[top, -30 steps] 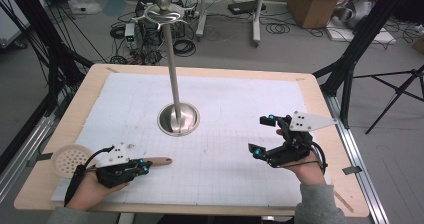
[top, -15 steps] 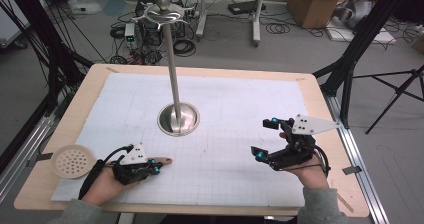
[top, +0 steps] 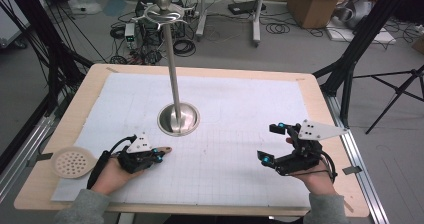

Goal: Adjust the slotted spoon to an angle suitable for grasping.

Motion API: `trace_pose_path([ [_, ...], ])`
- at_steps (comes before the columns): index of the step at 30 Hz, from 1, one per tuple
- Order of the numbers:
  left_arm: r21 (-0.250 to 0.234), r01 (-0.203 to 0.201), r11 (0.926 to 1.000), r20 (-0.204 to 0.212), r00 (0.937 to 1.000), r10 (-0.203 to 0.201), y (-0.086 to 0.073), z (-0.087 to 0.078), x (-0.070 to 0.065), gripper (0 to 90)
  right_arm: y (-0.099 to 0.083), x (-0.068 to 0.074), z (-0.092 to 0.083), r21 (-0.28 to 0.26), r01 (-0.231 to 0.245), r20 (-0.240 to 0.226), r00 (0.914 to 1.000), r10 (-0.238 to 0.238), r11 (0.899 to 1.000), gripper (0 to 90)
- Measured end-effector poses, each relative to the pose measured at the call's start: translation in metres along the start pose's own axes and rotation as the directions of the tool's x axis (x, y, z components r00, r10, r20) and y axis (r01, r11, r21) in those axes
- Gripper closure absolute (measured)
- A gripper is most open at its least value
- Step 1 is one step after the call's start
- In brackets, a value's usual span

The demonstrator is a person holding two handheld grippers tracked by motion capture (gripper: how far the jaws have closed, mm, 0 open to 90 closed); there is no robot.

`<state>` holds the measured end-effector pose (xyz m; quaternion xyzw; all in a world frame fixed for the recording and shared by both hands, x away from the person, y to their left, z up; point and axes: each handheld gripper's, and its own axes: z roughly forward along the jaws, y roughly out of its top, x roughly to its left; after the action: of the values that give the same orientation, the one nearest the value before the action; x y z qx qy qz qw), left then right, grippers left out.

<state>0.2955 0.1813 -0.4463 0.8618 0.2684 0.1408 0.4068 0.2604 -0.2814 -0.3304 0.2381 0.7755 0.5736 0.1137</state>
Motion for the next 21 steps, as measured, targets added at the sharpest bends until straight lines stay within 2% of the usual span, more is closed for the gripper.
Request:
trace_pose_path([
  [4, -0.019, 0.028, 0.9994, -0.027, 0.9992, -0.029, -0.002, 0.001, 0.009, 89.5, -0.002, 0.0, -0.004, -0.006, -0.006, 0.008, 1.0, 0.006, 1.0, 4.3],
  [8, -0.013, 0.019, 0.9997, -0.059, 0.998, -0.02, -0.001, 0.002, 0.013, 89.5, -0.001, 0.001, -0.007, -0.011, 0.001, 0.012, 0.9999, -0.001, 1.0, 4.3],
  [14, -0.02, 0.04, 0.999, -0.108, 0.9933, -0.042, -0.003, 0.002, 0.02, 89.5, -0.002, 0.002, -0.009, -0.008, -0.003, 0.011, 0.9999, 0.003, 1.0, 4.4],
  [17, -0.024, 0.059, 0.998, -0.116, 0.9914, -0.061, -0.005, 0.0, 0.027, 89.5, -0.003, 0.001, -0.01, -0.007, -0.003, 0.018, 0.9998, 0.003, 1.0, 4.4],
  [21, -0.025, 0.086, 0.996, -0.149, 0.9849, -0.088, -0.008, -0.004, 0.034, 89.5, -0.003, 0.001, -0.012, -0.012, -0.007, 0.02, 0.9998, 0.007, 1.0, 4.4],
])
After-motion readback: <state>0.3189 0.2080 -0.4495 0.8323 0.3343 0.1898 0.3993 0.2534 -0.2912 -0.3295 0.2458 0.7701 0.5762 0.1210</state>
